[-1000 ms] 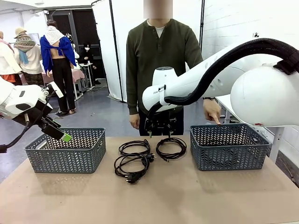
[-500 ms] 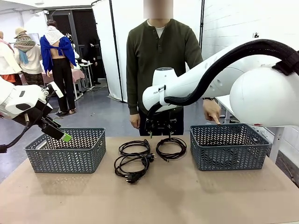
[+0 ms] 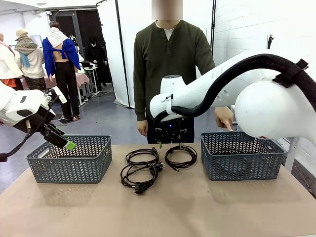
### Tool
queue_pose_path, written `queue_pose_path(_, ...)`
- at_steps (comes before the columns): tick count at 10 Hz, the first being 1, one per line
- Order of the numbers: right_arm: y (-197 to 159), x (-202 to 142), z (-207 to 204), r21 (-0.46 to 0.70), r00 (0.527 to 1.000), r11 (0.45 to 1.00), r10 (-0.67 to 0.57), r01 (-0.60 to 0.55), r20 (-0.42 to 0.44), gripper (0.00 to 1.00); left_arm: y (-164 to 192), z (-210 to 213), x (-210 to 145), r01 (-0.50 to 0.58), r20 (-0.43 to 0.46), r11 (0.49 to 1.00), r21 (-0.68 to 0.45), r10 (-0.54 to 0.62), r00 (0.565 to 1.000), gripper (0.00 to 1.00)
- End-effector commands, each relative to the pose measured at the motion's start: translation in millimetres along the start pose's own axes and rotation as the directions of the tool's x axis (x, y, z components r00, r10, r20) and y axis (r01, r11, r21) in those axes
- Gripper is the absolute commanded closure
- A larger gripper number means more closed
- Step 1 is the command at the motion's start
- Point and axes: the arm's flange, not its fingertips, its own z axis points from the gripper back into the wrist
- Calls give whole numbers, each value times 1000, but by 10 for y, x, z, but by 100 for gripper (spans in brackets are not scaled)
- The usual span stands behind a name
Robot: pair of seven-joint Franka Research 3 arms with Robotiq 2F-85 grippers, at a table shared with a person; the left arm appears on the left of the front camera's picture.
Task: Organize the cables according to human instructions.
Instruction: Pick up a bundle of cables and place it in the basket indicated by the human.
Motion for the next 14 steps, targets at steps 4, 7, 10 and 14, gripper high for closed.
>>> queue_pose_path(4, 112, 217, -261, -52, 997, 996, -77, 76, -11, 0, 13, 0, -8, -6, 2, 1000, -1, 6, 1000, 0)
queue_pose_path(7, 115, 271, -397, -59, 996, 995, -82, 80, -20, 0, 13, 0, -8, -6, 2, 1000, -1, 6, 1000, 0)
queue_pose_path(10, 108, 339, -491, -63, 995, 994, -95, 93, -22, 0, 13, 0, -8, -6, 2, 1000, -1, 6, 1000, 0)
queue_pose_path(14, 88, 407, -623, -68, 994, 991, -110, 111, 9, 0, 13, 0, -8, -6, 2, 1000, -1, 6, 1000, 0)
